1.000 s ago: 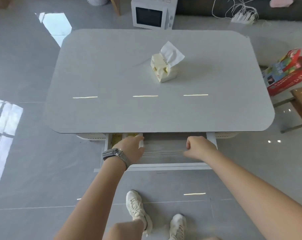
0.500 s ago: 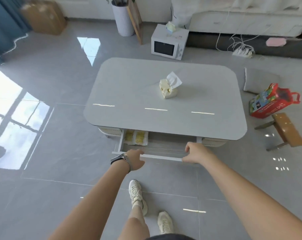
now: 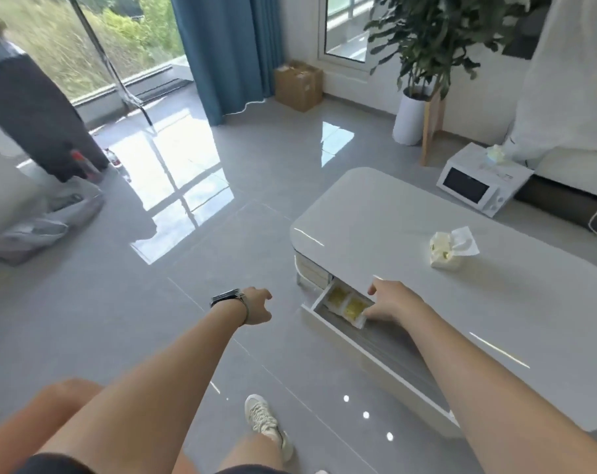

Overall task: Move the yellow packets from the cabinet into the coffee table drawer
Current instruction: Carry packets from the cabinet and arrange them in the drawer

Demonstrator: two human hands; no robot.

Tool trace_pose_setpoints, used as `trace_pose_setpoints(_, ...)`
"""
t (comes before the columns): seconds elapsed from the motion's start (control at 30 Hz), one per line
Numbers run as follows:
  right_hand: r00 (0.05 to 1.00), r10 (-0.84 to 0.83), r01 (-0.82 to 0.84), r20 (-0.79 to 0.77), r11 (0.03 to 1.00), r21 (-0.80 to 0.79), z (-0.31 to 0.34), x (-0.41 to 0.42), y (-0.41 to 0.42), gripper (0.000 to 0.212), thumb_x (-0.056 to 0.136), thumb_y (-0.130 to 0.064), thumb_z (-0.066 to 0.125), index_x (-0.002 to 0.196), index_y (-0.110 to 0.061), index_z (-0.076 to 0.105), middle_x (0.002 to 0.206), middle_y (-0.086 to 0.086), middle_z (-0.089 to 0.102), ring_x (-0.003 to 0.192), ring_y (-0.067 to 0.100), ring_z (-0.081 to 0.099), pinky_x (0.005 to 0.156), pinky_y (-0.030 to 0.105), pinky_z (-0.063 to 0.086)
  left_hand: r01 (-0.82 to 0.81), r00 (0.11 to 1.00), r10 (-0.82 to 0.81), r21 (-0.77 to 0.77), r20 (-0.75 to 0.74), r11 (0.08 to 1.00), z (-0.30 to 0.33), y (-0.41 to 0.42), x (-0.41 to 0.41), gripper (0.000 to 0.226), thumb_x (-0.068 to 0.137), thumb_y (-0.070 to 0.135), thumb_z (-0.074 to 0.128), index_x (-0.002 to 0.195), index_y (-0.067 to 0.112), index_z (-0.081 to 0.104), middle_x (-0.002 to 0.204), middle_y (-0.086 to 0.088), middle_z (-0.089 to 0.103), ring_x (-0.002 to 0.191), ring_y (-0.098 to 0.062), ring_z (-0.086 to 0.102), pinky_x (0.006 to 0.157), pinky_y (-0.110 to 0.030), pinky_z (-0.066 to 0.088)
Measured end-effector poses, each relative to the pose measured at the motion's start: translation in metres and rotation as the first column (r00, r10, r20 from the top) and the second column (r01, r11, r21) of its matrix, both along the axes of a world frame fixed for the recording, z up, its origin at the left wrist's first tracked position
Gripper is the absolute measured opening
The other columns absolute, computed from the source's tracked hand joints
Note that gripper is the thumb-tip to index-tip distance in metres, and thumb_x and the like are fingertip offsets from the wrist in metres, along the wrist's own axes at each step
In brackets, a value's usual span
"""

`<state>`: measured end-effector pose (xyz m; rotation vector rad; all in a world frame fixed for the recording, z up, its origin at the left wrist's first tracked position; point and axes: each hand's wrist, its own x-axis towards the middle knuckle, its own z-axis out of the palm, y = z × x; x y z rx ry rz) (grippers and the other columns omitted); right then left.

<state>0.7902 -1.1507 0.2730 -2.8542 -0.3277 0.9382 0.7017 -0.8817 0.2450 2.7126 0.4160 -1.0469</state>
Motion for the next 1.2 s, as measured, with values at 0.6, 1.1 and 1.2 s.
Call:
trace_pose_setpoints(0.6,0.83,0.558,-0.557,-0.01,0.83,0.042,0.003,-0.019,0.415,0.057,0.081,-0.037,0.065,0.135,-0.028,0.047,0.128,-0.003,0.055,0.118,0.018,0.054,0.088,0.03,0.045,-0.535,0.845,0.535,-0.016,0.002,0.845,-0.018,0.307,-0.144,0.057,0.095,0.033,0.05,0.149,0.025,0.033,0.15,-0.003,0.039,0.134,-0.024,0.043,0.108,-0.035,0.038)
trace_pose_setpoints(1.1,0.577,0.816,-0.817,-0.044,0.576,-0.028,-0.011,-0.019,0.706,0.065,0.084,-0.032,0.062,0.142,-0.029,0.034,0.108,-0.005,0.048,0.101,0.019,0.051,0.086,0.033,0.047,-0.828,0.557,0.83,-0.073,0.009,0.557,-0.039,0.517,-0.21,0.069,0.092,0.023,0.05,0.154,0.026,0.019,0.153,-0.009,0.033,0.129,-0.027,0.048,0.101,-0.033,0.045)
trace_pose_setpoints(1.2,0.523,0.852,-0.852,-0.032,0.522,-0.031,-0.008,-0.003,0.777,0.064,0.086,-0.03,0.061,0.143,-0.029,0.032,0.11,-0.004,0.044,0.1,0.02,0.047,0.088,0.034,0.045,-0.887,0.456,0.89,-0.077,0.022,0.456,-0.047,0.564,-0.209,0.068,0.092,0.025,0.05,0.153,0.025,0.02,0.152,-0.01,0.034,0.128,-0.027,0.049,0.1,-0.035,0.045)
